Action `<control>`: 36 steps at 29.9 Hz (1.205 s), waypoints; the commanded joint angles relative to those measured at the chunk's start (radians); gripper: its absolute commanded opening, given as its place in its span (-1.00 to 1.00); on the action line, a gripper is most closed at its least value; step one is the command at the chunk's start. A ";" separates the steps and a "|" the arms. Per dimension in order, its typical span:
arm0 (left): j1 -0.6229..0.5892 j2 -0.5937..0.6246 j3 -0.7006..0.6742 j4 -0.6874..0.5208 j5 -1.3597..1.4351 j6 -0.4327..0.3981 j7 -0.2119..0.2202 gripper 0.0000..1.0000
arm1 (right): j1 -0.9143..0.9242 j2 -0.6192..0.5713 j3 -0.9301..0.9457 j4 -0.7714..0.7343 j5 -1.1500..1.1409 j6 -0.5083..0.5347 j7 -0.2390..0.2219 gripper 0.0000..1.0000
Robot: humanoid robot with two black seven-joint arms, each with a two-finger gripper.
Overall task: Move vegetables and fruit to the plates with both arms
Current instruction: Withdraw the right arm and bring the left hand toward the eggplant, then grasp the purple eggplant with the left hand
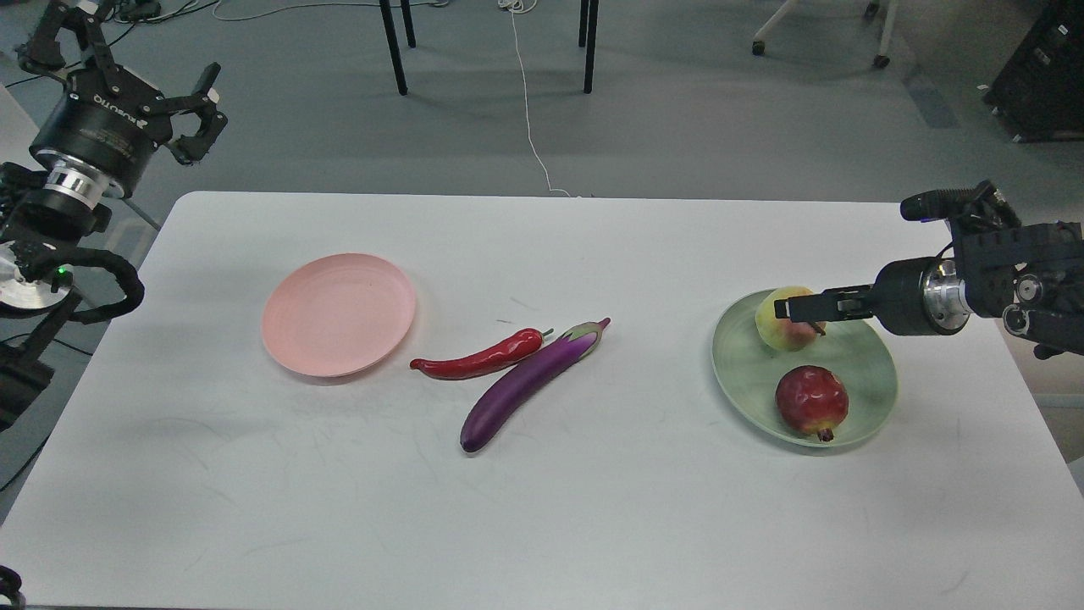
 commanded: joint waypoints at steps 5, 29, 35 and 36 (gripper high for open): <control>-0.178 0.033 0.176 -0.111 0.176 0.000 -0.006 0.96 | -0.021 -0.122 0.282 0.061 0.097 0.027 0.003 0.94; -0.227 -0.256 0.516 -0.481 1.903 0.134 -0.006 0.95 | -0.422 -0.204 0.871 0.005 1.151 0.284 0.015 0.96; -0.224 -0.329 0.614 -0.443 2.127 0.150 -0.005 0.93 | -0.618 -0.204 0.971 -0.100 1.318 0.284 0.063 0.96; -0.220 -0.329 0.628 -0.429 2.147 0.151 -0.005 0.90 | -0.658 -0.204 0.992 -0.114 1.320 0.284 0.075 0.96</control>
